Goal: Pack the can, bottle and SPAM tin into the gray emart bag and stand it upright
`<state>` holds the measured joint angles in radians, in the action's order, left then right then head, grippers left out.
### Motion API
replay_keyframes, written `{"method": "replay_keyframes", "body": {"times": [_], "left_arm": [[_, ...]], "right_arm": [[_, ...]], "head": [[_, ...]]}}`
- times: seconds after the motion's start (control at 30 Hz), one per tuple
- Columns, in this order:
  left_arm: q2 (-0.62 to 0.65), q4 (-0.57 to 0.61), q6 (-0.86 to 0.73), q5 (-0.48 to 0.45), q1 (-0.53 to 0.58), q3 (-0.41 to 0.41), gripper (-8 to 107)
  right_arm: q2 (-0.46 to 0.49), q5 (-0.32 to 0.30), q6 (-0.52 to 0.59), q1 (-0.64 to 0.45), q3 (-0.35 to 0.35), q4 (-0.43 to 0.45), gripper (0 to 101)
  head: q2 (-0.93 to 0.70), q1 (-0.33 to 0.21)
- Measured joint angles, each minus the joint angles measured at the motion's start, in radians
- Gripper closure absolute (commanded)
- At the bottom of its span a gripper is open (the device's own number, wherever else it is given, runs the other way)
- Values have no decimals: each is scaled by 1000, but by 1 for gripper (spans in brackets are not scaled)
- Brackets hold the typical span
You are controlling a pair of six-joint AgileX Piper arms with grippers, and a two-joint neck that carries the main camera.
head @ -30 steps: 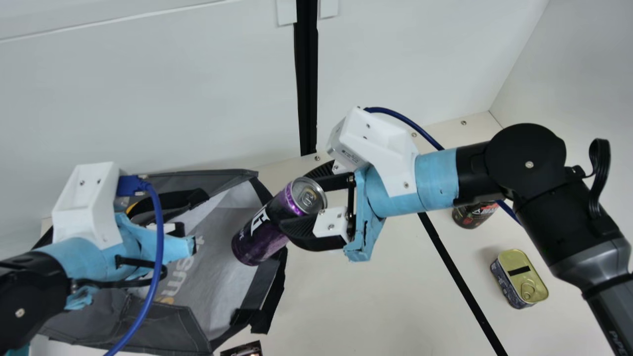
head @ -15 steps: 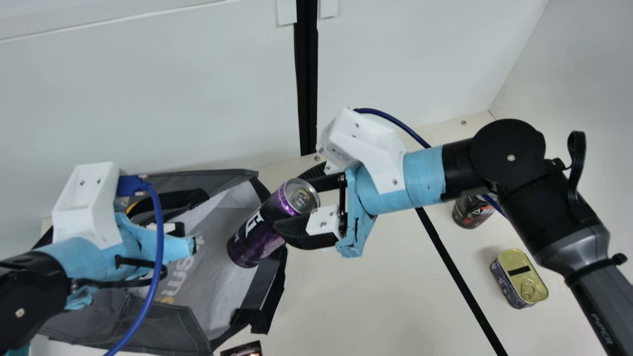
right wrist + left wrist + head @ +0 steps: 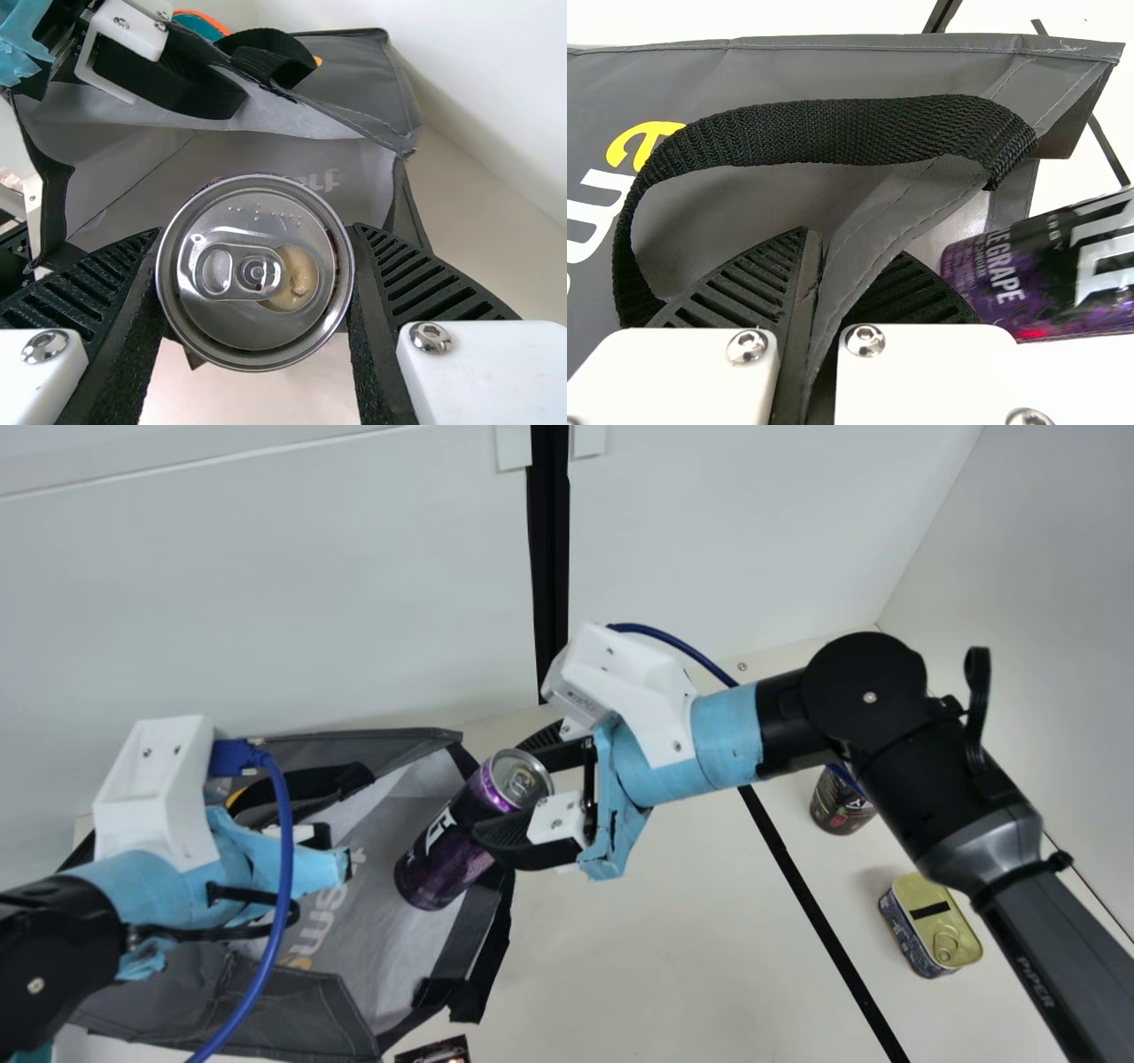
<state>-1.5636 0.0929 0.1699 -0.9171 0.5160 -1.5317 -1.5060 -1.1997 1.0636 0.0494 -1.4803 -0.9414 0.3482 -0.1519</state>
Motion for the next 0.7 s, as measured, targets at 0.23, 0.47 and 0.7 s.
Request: {"method": "replay_keyframes", "body": {"times": [0.23,0.47,0.7], "left_arm": [[0,0,0,0,0,0,107],[0,0,0,0,0,0,107],[0,0,0,0,0,0,107]], "right_arm": [[-28,37,0,29,6,0,101],[-54,62,-4,58,7,1,101],[-84,101,-13,97,7,4,101]], "head": [[-2,0],[-2,0],[-2,0]]}}
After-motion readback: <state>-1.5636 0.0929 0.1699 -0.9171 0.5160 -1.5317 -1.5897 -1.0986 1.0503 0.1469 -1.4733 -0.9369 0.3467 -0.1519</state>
